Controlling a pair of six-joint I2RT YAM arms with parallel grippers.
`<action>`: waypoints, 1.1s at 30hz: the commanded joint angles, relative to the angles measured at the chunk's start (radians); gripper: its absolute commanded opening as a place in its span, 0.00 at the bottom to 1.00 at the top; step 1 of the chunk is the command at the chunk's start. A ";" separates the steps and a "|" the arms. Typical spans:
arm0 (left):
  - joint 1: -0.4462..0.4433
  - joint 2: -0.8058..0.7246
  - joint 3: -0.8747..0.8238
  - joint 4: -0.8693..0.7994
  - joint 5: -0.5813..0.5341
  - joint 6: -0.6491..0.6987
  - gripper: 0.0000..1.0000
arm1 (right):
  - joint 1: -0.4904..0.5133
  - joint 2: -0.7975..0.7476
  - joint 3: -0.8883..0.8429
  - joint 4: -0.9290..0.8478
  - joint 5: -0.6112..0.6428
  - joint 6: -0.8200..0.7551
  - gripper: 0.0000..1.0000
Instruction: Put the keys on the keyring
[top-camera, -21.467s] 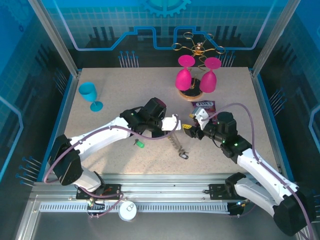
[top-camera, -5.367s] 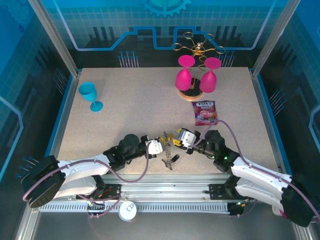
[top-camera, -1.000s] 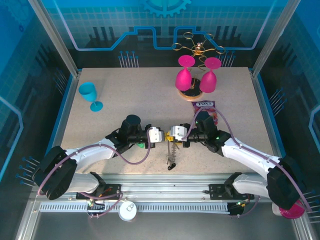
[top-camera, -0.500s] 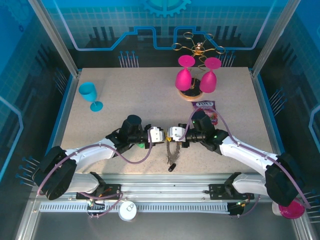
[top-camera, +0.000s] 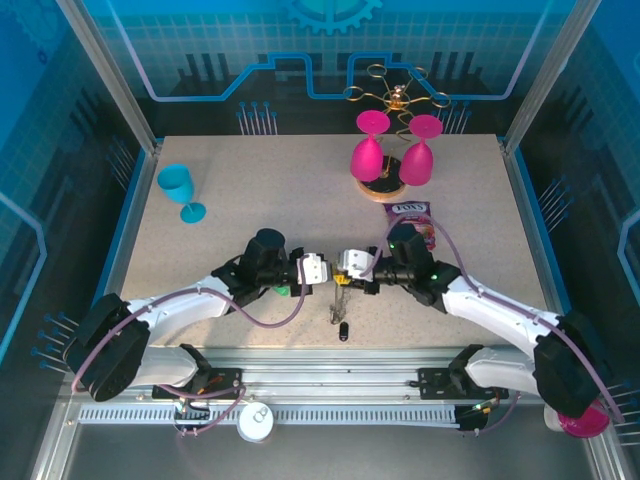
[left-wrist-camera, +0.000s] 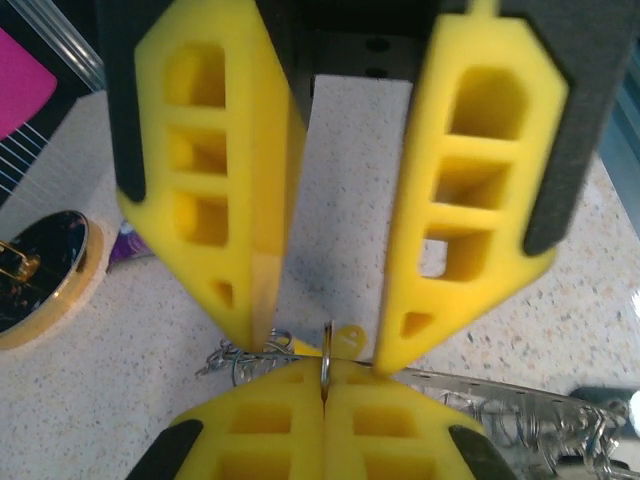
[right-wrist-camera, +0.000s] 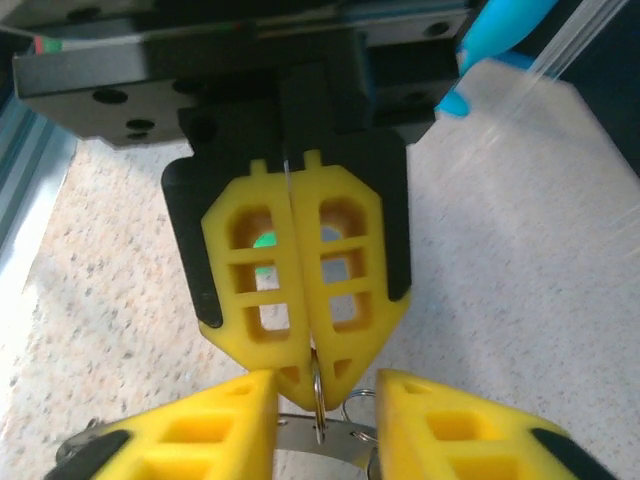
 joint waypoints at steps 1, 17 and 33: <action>-0.004 -0.036 -0.036 0.183 0.049 -0.080 0.00 | -0.065 -0.057 -0.110 0.258 -0.103 0.150 0.35; 0.009 -0.006 -0.080 0.318 0.186 -0.210 0.00 | -0.099 -0.033 -0.163 0.369 -0.232 0.172 0.20; -0.020 -0.014 0.059 -0.080 -0.007 -0.030 0.13 | -0.007 -0.030 0.117 -0.344 -0.053 -0.095 0.00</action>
